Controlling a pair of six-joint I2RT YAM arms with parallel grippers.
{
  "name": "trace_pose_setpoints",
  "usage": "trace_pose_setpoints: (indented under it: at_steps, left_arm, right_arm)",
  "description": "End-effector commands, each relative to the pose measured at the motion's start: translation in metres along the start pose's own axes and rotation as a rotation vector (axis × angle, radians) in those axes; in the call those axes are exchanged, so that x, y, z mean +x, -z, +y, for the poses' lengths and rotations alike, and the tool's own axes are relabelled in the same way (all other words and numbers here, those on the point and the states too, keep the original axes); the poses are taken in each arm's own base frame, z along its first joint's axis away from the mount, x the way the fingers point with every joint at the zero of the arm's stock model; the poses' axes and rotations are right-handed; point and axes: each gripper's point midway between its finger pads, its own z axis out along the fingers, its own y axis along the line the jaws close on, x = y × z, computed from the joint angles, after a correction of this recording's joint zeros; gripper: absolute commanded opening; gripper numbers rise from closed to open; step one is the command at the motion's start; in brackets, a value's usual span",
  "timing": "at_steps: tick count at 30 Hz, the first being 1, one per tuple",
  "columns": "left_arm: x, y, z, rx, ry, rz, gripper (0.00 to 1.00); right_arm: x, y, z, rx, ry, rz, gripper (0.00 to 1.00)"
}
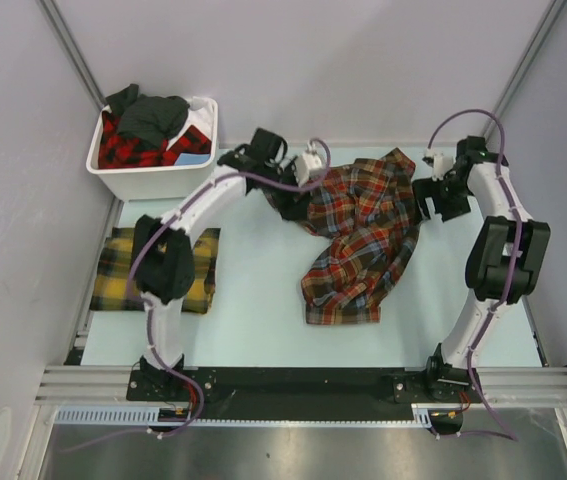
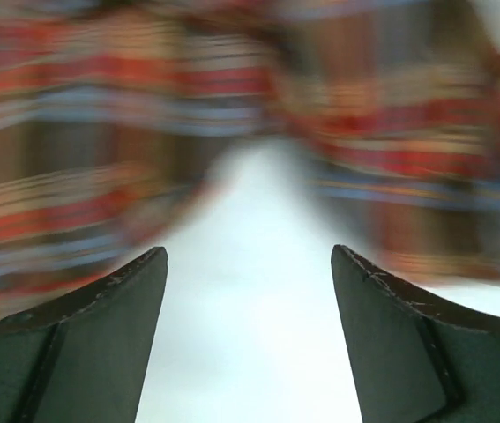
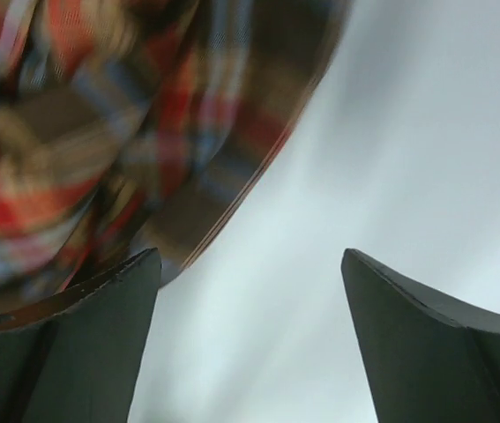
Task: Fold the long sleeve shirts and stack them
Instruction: Move the shirt to the center of the board, then flatten the shirt out
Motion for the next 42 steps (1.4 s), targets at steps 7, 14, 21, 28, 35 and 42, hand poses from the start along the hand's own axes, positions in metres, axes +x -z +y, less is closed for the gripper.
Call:
trace_pose_setpoints:
  at_steps: [7, 14, 21, 28, 35, 42]
  left_arm:
    - [0.018, -0.044, 0.162, -0.320, -0.092, 0.089, 0.85]
    - [0.066, -0.074, 0.161, -0.298, -0.129, 0.242, 0.63]
    - [0.096, 0.011, 0.062, -0.087, -0.066, 0.319, 0.00]
    - [0.160, 0.060, -0.109, 0.215, -0.017, 0.368, 0.00]
    - [0.147, 0.059, -0.142, 0.265, 0.046, 0.341, 0.41]
    - [0.070, 0.057, -0.006, -0.033, 0.202, 0.111, 0.73]
  right_arm:
    - [0.105, -0.011, 0.099, -0.366, -0.357, 0.165, 0.89]
    - [0.128, -0.049, 0.100, -0.370, -0.430, 0.252, 0.55]
    - [0.097, -0.042, 0.006, -0.160, -0.379, 0.246, 0.00]
    - [0.010, -0.017, -0.079, 0.090, -0.108, 0.175, 0.00]
    - [-0.002, 0.007, -0.070, 0.123, -0.025, 0.180, 0.37]
    - [-0.013, 0.044, 0.000, -0.103, -0.040, 0.027, 0.70]
